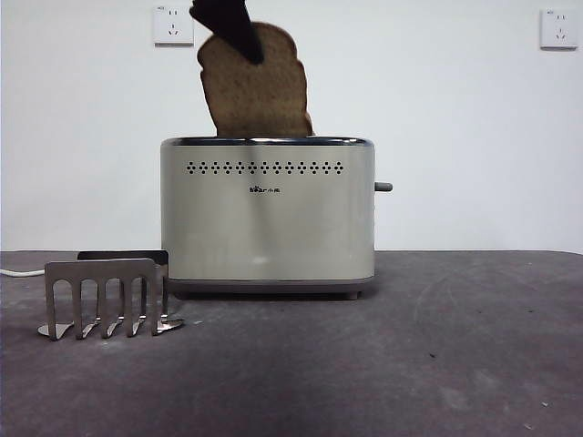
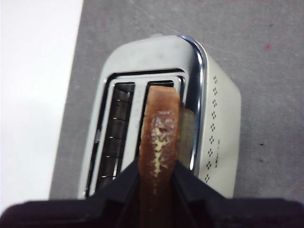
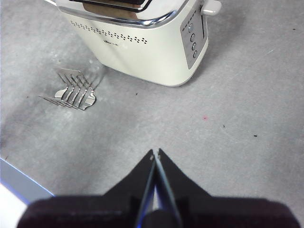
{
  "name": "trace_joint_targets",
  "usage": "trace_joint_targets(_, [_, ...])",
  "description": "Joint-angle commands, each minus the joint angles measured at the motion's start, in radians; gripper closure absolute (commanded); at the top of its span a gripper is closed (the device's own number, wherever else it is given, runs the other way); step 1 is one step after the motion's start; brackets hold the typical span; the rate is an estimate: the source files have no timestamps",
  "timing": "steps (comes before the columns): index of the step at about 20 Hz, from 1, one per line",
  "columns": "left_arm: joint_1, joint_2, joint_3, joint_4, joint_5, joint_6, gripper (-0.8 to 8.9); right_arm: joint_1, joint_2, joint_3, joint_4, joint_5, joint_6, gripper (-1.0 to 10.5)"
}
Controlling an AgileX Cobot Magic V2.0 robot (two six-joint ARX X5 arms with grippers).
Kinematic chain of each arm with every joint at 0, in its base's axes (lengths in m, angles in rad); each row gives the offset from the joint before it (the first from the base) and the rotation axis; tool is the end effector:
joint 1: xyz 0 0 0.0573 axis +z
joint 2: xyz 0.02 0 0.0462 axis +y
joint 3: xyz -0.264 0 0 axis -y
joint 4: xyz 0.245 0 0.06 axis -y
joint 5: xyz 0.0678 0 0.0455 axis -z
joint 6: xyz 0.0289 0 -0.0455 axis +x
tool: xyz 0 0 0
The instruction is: Pick up a slice of bread from the rack,put the bread on the toaster,press the button
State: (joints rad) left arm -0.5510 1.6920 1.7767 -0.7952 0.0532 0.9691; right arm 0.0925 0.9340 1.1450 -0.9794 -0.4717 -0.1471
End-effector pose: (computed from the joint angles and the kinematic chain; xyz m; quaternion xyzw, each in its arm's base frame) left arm 0.3095 -0.1920 0.3830 0.4928 0.1684 -0.4039 0.7521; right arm 0.1554 0.0276 0.3607 0.0050 0.3481 0.2844 0.8932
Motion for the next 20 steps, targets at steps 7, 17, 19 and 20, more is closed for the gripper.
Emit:
trace_joint_targets(7, [0.011,0.074,-0.002,0.016,0.001,0.052,8.24,0.003,0.005,0.003,0.001,-0.001,-0.008,9.6])
trace_joint_targets(17, [0.076,0.120,-0.002,0.129,0.060,0.052,8.23,0.003,0.016,0.003,0.002,-0.001,-0.008,9.6])
trace_joint_targets(19, [0.075,0.146,-0.002,0.134,0.059,0.052,8.23,0.002,0.026,0.003,0.002,-0.001,-0.008,9.6])
trace_joint_targets(20, [0.075,0.161,-0.002,0.133,0.058,0.052,8.23,0.002,0.032,0.003,0.002,-0.001,-0.008,9.6])
